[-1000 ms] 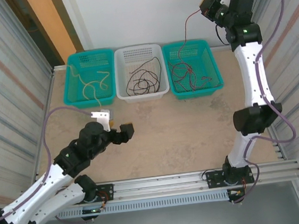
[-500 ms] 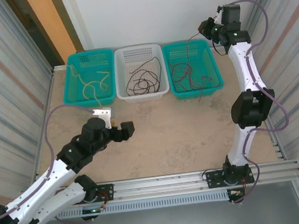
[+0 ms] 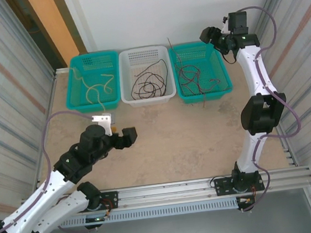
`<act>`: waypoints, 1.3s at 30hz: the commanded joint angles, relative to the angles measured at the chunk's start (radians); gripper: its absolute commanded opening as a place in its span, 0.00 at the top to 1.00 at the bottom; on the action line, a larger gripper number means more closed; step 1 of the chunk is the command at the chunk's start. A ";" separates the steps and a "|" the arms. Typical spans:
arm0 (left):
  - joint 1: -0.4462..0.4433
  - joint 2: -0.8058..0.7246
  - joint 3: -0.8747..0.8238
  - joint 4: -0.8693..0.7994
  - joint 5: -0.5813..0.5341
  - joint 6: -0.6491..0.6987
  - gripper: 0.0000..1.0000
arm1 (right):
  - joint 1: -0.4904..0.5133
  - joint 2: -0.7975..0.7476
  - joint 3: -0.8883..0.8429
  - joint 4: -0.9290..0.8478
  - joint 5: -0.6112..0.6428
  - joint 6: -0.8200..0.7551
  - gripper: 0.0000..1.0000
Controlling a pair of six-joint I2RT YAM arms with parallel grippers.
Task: Untangle the cables
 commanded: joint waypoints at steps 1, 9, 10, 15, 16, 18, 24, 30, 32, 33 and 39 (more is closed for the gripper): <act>0.008 -0.003 0.051 -0.041 -0.031 -0.009 0.03 | 0.047 -0.183 -0.089 -0.050 0.082 -0.074 0.22; 0.009 0.020 0.187 -0.170 -0.208 0.039 0.01 | 0.230 -0.656 -0.568 0.049 0.249 -0.115 0.12; 0.009 0.026 0.206 -0.190 -0.250 0.043 0.01 | 0.264 -0.715 -0.623 0.057 0.281 -0.121 0.11; 0.011 0.052 0.235 -0.202 -0.532 0.042 0.01 | 0.411 -0.978 -0.864 0.115 0.380 -0.142 0.01; 0.012 0.058 0.220 -0.192 -0.609 0.029 0.01 | 0.416 -1.017 -0.907 0.131 0.353 -0.142 0.01; 0.012 0.059 0.168 -0.063 -0.667 0.172 0.01 | 0.415 -1.078 -0.989 0.154 0.332 -0.095 0.01; 0.082 0.121 0.031 0.193 -0.879 0.334 0.01 | 0.413 -1.238 -1.315 0.274 0.637 -0.037 0.01; 0.370 0.201 -0.167 0.477 -0.796 0.447 0.01 | 0.399 -1.278 -1.491 0.337 1.120 -0.047 0.01; 0.447 0.214 -0.240 0.580 -0.748 0.477 0.01 | 0.381 -1.233 -1.533 0.380 1.166 -0.039 0.01; 0.483 0.210 -0.293 0.658 -0.698 0.509 0.01 | 0.373 -1.199 -1.555 0.408 1.188 -0.034 0.01; 0.609 0.263 -0.430 0.936 -0.448 0.470 0.01 | 0.315 -1.063 -1.618 0.667 1.145 -0.148 0.01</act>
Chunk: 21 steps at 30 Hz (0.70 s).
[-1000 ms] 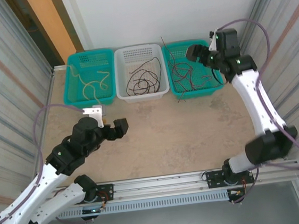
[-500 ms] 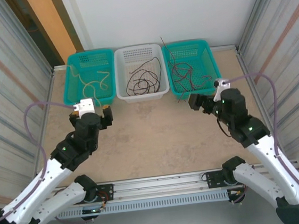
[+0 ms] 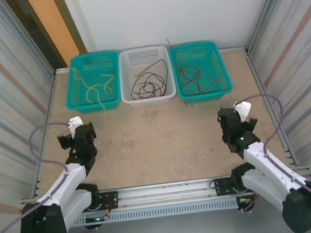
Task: Untangle the cables
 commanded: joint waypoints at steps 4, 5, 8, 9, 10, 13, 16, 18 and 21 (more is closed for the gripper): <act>0.086 0.104 -0.024 0.350 0.260 0.005 0.01 | -0.059 0.125 -0.030 0.400 0.004 -0.226 0.01; 0.115 0.117 -0.034 0.373 0.288 -0.017 0.01 | -0.065 0.151 -0.037 0.441 -0.011 -0.274 0.01; 0.214 0.167 -0.036 0.441 0.374 -0.074 0.01 | -0.129 0.225 -0.110 0.635 -0.165 -0.320 0.01; 0.258 0.187 -0.034 0.453 0.435 -0.125 0.01 | -0.178 0.255 -0.133 0.683 -0.249 -0.291 0.01; 0.284 0.209 -0.043 0.503 0.481 -0.144 0.01 | -0.216 0.288 -0.149 0.735 -0.315 -0.276 0.01; 0.316 0.240 -0.005 0.484 0.618 -0.117 0.01 | -0.256 0.381 -0.191 0.973 -0.451 -0.321 0.01; 0.294 0.265 -0.016 0.511 0.666 -0.064 0.01 | -0.248 0.494 -0.151 1.051 -0.546 -0.428 0.01; 0.216 0.318 -0.044 0.579 0.600 0.005 0.01 | -0.265 0.653 -0.167 1.232 -0.633 -0.465 0.01; 0.152 0.429 -0.065 0.734 0.487 0.031 0.01 | -0.264 0.734 -0.143 1.295 -0.627 -0.480 0.01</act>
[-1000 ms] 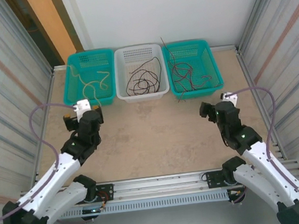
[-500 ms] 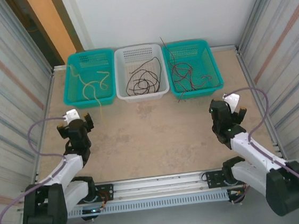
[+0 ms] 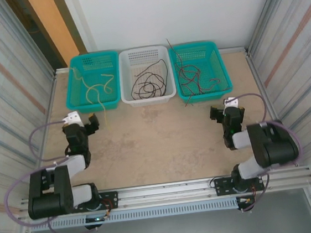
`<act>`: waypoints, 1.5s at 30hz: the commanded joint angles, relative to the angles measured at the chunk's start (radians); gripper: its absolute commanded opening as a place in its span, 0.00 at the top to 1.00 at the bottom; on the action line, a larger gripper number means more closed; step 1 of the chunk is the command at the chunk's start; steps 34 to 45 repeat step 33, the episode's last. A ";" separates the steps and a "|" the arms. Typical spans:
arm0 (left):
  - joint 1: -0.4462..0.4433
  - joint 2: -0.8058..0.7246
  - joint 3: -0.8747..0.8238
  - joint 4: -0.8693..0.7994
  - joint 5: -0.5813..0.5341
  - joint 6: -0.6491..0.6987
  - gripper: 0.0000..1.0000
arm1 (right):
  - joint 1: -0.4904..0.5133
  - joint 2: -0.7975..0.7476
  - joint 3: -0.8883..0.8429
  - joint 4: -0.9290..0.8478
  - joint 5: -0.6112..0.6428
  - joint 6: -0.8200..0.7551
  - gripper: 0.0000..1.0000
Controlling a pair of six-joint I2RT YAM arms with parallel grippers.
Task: Untangle the cables
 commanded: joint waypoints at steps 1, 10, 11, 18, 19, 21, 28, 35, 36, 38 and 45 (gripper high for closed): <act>-0.049 0.140 -0.031 0.273 -0.036 0.099 0.01 | -0.047 -0.037 0.071 -0.039 -0.163 -0.030 0.01; -0.054 0.216 0.144 -0.020 0.022 0.117 0.01 | -0.118 -0.003 0.164 -0.162 -0.257 0.021 0.01; -0.084 0.243 0.141 0.046 -0.030 0.147 0.01 | -0.118 -0.004 0.171 -0.177 -0.262 0.019 0.01; -0.085 0.226 0.137 0.017 -0.029 0.142 0.01 | -0.119 -0.002 0.172 -0.178 -0.265 0.018 0.01; -0.085 0.229 0.138 0.021 -0.031 0.143 0.01 | -0.119 -0.002 0.172 -0.177 -0.265 0.018 0.01; -0.084 0.225 0.138 0.010 -0.025 0.141 0.01 | -0.118 -0.002 0.172 -0.177 -0.265 0.018 0.01; -0.083 0.227 0.140 0.011 -0.024 0.142 0.01 | -0.134 0.017 0.194 -0.199 -0.294 0.025 0.01; -0.082 0.227 0.141 0.008 -0.021 0.141 0.01 | -0.120 -0.002 0.169 -0.168 -0.274 0.016 0.01; -0.082 0.227 0.141 0.008 -0.021 0.141 0.01 | -0.120 -0.002 0.169 -0.168 -0.274 0.016 0.01; -0.082 0.227 0.141 0.008 -0.021 0.141 0.01 | -0.120 -0.002 0.169 -0.168 -0.274 0.016 0.01; -0.082 0.227 0.141 0.008 -0.021 0.141 0.01 | -0.120 -0.002 0.169 -0.168 -0.274 0.016 0.01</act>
